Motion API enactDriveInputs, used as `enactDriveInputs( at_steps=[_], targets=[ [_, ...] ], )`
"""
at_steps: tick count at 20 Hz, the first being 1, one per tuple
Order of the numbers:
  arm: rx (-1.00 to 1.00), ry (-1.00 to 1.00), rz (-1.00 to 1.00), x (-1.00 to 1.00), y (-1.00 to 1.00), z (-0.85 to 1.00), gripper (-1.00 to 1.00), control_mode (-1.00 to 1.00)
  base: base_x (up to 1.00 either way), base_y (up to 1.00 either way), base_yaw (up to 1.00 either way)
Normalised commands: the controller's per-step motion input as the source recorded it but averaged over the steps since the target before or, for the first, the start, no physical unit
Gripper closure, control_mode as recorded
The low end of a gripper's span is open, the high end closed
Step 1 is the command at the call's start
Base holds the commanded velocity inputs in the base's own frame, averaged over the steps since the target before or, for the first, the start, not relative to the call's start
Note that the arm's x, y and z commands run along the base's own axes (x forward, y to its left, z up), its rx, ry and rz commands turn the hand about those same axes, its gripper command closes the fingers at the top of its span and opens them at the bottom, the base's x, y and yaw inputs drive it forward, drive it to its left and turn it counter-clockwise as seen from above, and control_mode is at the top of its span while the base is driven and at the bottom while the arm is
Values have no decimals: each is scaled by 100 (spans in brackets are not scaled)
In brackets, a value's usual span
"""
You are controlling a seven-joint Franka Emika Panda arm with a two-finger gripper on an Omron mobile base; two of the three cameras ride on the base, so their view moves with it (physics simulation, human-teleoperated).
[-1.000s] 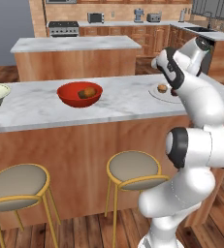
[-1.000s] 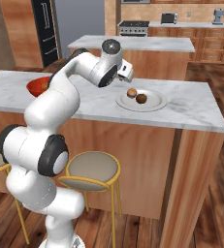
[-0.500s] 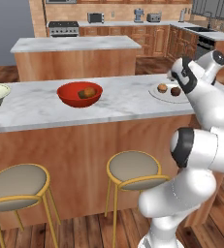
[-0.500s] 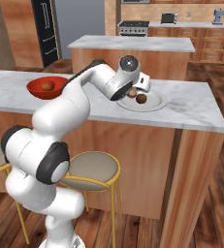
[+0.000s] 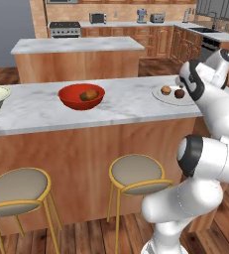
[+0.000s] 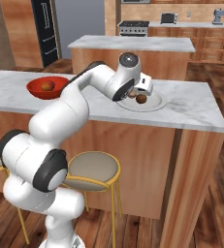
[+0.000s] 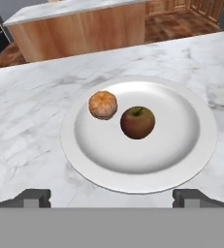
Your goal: Take the fruits from the plate on the dining counter and place two fruits in each bowl.
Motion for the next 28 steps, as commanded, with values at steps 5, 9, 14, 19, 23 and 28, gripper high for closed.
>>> enactDriveInputs(
  at_steps=[5, 9, 14, 19, 23, 28],
  targets=[
    [0, 4, 0, 0, -11, -7, -100, -100, 0, 0, 0],
    [-3, 0, 0, 9, -10, -28, -100, -100, 0, 0, 0],
    [-2, 0, 0, 13, -11, -30, -100, -100, 0, 0, 0],
    [-3, 0, 0, 22, -1, -18, -100, -100, 0, 0, 0],
    [-1, -1, 0, 27, 0, -13, -100, -100, 0, 0, 0],
    [-1, -1, 0, 28, 0, -10, -100, -100, 0, 0, 0]
  ],
)
